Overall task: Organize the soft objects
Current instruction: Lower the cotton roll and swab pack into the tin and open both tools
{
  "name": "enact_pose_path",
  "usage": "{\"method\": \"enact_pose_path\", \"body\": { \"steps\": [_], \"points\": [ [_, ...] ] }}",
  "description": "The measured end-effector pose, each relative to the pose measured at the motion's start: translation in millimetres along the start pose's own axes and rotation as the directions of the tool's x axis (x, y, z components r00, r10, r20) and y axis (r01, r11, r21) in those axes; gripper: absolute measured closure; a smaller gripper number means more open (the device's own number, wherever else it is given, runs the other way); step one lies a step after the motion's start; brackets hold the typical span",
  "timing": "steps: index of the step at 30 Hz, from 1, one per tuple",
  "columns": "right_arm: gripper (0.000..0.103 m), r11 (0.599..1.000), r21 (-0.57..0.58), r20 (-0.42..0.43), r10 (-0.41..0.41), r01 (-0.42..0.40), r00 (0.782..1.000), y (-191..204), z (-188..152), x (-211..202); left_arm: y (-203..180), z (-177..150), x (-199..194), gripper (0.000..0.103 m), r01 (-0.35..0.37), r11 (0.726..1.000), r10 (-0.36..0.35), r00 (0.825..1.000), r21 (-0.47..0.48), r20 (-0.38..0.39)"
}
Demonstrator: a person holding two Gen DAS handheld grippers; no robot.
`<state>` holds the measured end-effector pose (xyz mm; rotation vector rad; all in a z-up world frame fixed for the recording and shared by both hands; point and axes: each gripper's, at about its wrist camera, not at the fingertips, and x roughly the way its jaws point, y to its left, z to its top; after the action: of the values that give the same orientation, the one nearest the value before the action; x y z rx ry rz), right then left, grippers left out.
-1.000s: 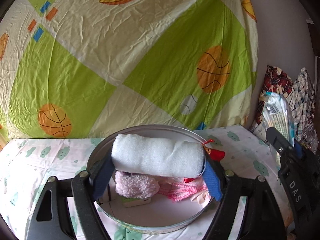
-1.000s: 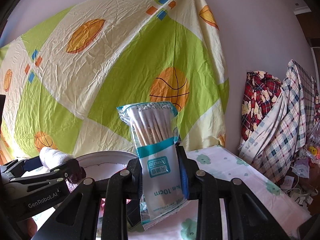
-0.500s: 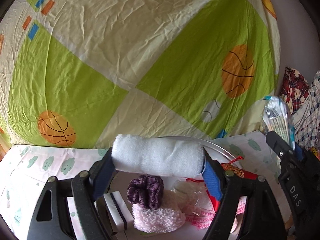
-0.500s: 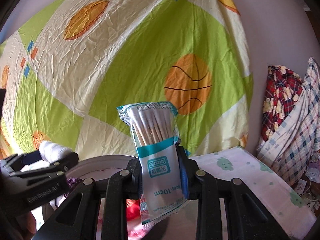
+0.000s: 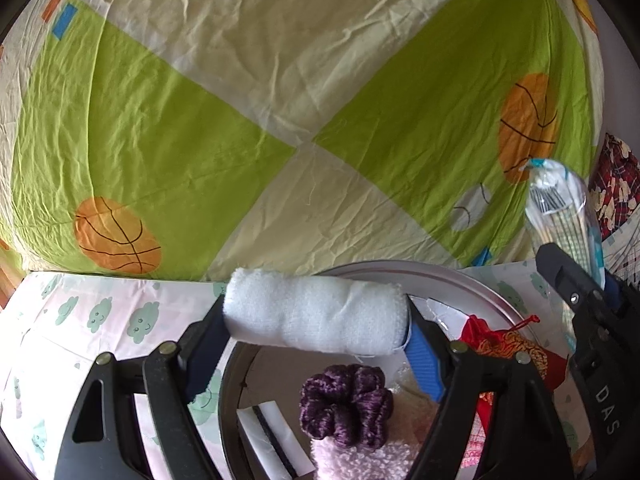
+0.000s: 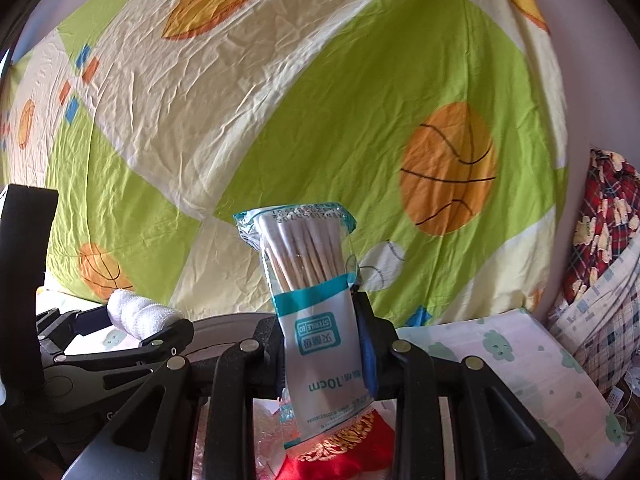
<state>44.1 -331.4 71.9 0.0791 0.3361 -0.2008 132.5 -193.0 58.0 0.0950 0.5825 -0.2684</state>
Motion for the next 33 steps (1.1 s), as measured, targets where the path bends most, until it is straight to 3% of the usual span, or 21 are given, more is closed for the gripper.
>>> {"method": "enact_pose_path", "body": {
  "steps": [4,10,15,23,30,33],
  "points": [
    [0.072,0.999,0.033,-0.081,0.012,-0.010,0.997,1,-2,19,2,3,12,0.023,-0.010,1.000,0.010,0.999,-0.004,-0.042],
    [0.072,0.998,0.056,-0.202,0.015,-0.004,0.979,1,2,44,-5,8,45,0.023,-0.023,1.000,0.020,0.981,-0.012,-0.195],
    [0.072,0.991,0.129,-0.323,0.075,-0.035,0.944,-4,0,65,-15,8,60,0.023,-0.039,0.999,0.043,0.969,0.021,-0.245],
    [0.072,0.996,0.086,-0.402,0.064,-0.032,0.914,2,-2,86,-12,6,81,0.023,-0.054,0.998,0.054,0.934,0.009,-0.354],
    [0.072,0.997,0.066,-0.507,0.069,-0.041,0.859,1,-7,109,-14,3,99,0.023,-0.067,0.997,0.072,0.899,0.027,-0.432],
    [0.069,0.996,0.078,-0.533,0.077,-0.041,0.842,-3,-9,117,-14,0,108,0.021,-0.062,0.998,0.067,0.877,0.026,-0.476]
  ]
}}
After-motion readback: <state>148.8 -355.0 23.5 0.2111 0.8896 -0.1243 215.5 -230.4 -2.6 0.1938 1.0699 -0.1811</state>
